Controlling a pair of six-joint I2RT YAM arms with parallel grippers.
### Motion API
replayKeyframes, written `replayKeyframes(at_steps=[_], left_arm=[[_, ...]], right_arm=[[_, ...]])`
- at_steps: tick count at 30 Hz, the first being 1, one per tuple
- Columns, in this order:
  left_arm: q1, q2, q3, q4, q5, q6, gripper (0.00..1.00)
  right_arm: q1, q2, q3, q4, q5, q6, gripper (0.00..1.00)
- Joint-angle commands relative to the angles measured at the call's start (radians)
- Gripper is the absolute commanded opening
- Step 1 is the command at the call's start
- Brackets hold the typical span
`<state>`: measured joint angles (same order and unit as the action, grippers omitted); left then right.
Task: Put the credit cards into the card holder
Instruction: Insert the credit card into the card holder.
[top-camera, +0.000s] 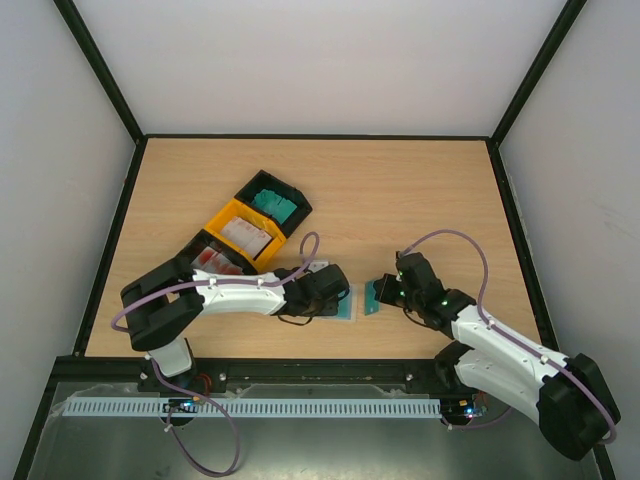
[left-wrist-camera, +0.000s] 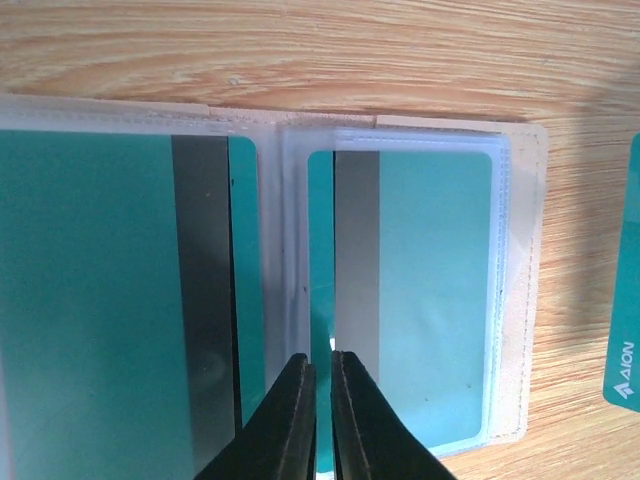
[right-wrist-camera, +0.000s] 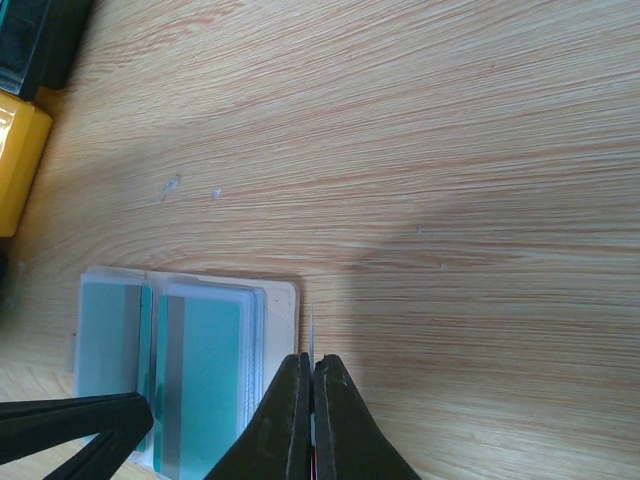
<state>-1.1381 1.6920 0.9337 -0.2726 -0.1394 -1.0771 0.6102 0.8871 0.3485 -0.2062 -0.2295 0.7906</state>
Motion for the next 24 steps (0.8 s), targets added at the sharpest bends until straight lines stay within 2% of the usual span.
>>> replayKeyframes(at_steps=[1, 5, 14, 24], left_arm=[[0.009, 0.017, -0.027, 0.002, 0.002, 0.009, 0.07], [0.032, 0.022, -0.074, 0.063, 0.064, 0.009, 0.04], [0.043, 0.032, -0.085, 0.067, 0.078, 0.02, 0.03], [0.05, 0.026, -0.096, 0.064, 0.075, 0.02, 0.03]], right_arm=[[0.02, -0.011, 0.008, -0.02, 0.019, 0.013, 0.02], [0.036, -0.016, 0.01, -0.013, 0.01, 0.016, 0.02], [0.054, -0.042, -0.006, 0.047, -0.05, 0.028, 0.02], [0.063, 0.0, -0.034, 0.106, -0.09, 0.048, 0.02]])
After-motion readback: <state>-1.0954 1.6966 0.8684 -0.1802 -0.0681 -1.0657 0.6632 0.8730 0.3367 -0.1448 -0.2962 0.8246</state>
